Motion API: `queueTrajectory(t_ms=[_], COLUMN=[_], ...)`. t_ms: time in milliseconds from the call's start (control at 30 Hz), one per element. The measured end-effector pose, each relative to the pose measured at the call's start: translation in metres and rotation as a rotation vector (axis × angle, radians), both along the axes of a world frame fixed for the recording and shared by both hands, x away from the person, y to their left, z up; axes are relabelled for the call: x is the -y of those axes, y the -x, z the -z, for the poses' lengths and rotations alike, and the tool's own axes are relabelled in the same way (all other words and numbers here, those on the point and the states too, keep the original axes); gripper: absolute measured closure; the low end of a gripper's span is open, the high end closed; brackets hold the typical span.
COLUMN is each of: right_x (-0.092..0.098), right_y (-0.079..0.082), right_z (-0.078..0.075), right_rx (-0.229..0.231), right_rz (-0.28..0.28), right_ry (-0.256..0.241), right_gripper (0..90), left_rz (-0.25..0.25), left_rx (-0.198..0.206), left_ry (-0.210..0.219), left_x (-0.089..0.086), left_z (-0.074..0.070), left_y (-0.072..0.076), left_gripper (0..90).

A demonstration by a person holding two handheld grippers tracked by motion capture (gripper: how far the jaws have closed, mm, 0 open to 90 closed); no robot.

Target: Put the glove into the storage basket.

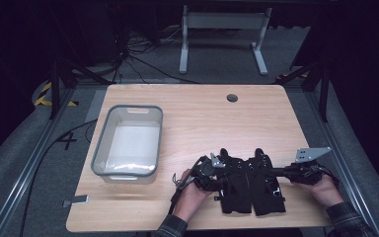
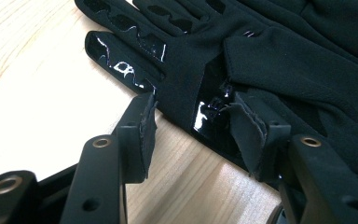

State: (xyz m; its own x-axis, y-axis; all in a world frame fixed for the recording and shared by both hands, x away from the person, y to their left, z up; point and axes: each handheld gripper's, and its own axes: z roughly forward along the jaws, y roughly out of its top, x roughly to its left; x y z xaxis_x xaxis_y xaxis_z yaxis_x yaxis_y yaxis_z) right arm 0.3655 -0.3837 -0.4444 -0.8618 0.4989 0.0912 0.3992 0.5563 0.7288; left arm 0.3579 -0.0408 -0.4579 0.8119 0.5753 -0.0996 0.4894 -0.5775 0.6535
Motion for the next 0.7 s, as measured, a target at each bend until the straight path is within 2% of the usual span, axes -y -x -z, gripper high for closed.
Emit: queueTrajectory(t_ms=[33,133,267,500,667,700], right_x=[-0.0012,-0.0040,-0.0058,-0.0074,-0.0086,-0.0086], right_y=[-0.0005,-0.0012,-0.0018,-0.0008,-0.0002,-0.0001], right_z=[0.0016,0.0058,0.0079,0.0075,0.0074,0.0074], right_rx=[-0.004,-0.017,-0.020,-0.017,-0.022,-0.022], right_rz=[-0.010,-0.028,-0.042,-0.059,-0.064,-0.062], right_ry=[0.010,0.043,0.065,0.082,0.084,0.084], right_gripper=[90.0,90.0,90.0,90.0,90.0,90.0], left_rz=[-0.005,0.004,0.012,0.002,-0.015,-0.019], left_rx=[-0.007,0.007,0.005,-0.026,-0.055,-0.071], left_ry=[0.000,-0.008,-0.017,0.000,0.021,0.035], left_x=[0.0005,0.0021,0.0042,0.0056,0.0045,0.0033], left_z=[0.0006,0.0008,-0.0002,-0.0008,-0.0013,-0.0011], left_y=[0.0001,0.0009,0.0026,0.0004,-0.0033,-0.0046], left_gripper=[50.3,51.4,59.6,78.8,86.4,86.8])
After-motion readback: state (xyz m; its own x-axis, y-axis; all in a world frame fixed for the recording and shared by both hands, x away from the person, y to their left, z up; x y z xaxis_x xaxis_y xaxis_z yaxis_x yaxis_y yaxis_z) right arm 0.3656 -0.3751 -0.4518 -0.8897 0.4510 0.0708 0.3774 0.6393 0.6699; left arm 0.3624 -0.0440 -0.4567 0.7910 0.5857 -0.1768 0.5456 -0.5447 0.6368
